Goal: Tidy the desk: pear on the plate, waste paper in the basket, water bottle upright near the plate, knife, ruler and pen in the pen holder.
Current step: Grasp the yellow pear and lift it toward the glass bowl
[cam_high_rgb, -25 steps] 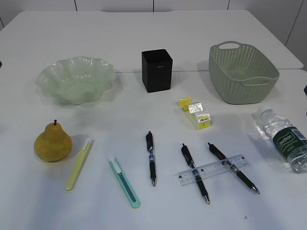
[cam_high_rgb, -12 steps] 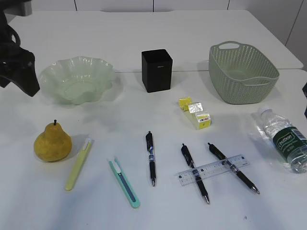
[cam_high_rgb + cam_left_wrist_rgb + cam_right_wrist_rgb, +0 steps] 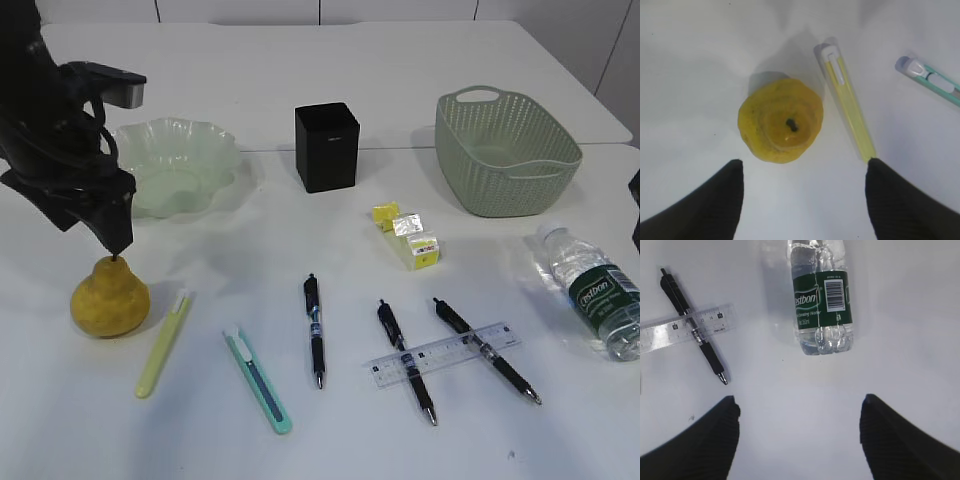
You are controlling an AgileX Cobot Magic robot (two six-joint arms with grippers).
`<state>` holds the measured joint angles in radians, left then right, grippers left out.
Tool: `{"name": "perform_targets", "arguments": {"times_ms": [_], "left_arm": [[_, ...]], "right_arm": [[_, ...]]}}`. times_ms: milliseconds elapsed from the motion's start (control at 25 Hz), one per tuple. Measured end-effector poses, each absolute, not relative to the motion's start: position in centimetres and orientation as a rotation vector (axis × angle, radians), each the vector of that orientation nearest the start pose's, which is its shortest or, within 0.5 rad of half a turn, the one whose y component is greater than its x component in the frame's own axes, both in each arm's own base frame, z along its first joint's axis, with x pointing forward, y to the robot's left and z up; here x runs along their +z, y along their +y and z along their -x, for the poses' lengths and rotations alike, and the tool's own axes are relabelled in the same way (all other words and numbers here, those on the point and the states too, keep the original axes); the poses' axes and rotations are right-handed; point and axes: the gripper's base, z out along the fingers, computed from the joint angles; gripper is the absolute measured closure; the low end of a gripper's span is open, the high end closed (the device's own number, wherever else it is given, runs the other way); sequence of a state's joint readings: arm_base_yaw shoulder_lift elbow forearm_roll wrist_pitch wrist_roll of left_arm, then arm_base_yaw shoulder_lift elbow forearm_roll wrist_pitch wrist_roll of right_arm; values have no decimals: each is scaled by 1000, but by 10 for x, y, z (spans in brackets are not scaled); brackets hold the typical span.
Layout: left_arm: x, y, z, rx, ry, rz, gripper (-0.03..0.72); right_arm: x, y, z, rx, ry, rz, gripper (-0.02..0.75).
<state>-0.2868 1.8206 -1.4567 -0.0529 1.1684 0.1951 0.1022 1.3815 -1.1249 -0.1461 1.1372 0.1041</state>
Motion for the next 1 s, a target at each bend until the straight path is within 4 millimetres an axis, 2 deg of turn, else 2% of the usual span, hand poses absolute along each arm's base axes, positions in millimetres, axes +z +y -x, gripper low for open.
{"name": "perform_targets", "arguments": {"times_ms": [360, 720, 1000], "left_arm": [[217, -111, -360, -25, 3006, -745, 147], [197, -112, -366, -1, 3039, -765, 147], [191, -113, -369, -1, 3034, -764, 150]], "right_arm": [[300, 15, -259, -161, 2860, 60, 181], [300, 15, -260, -158, 2857, 59, 181], [300, 15, -260, -158, 2855, 59, 181]]}}
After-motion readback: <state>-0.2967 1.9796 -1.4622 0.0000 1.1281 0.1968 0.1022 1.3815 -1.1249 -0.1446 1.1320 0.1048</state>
